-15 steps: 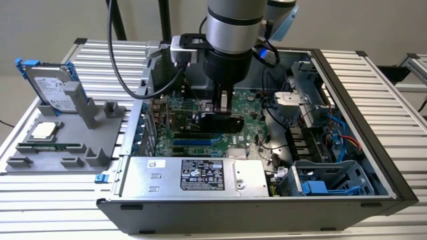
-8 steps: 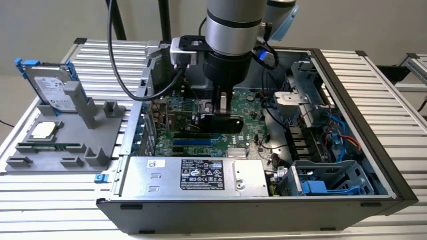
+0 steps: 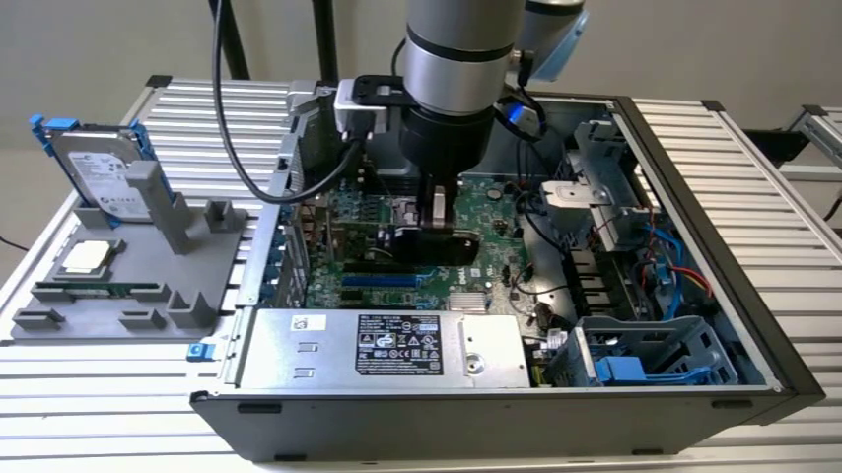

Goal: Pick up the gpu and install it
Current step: 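Insert the gpu into the slot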

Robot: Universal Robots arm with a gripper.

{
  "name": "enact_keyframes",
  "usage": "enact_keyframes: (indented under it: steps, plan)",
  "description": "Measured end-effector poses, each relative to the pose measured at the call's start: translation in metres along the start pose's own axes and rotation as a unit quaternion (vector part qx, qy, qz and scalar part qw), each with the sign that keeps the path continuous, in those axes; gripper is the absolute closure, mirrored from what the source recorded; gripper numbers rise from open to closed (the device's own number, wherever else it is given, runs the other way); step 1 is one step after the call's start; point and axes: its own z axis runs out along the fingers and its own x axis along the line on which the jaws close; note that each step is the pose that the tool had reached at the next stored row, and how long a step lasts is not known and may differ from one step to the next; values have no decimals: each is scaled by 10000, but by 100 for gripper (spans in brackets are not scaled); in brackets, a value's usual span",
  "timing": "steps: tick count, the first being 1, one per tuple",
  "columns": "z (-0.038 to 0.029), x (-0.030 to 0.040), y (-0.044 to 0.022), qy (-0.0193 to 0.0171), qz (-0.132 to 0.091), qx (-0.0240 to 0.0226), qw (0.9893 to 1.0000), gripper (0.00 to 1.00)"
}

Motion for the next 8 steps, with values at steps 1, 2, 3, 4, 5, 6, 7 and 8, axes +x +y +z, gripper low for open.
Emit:
enact_keyframes:
  steps: [1,2,3,4,5,6,7,8]
  plan:
    - [1,0,1,1,0,-1,10000,100]
    - [1,0,1,2,0,-1,10000,100]
    - [2,0,1,2,-1,-1,10000,100]
    - [4,0,1,0,0,-1,10000,100]
    - [3,0,1,0,0,-1,10000,100]
    - [4,0,1,0,0,-1,10000,100]
    - [5,0,2,0,0,-1,10000,100]
    - [7,0,3,0,0,-1,10000,100]
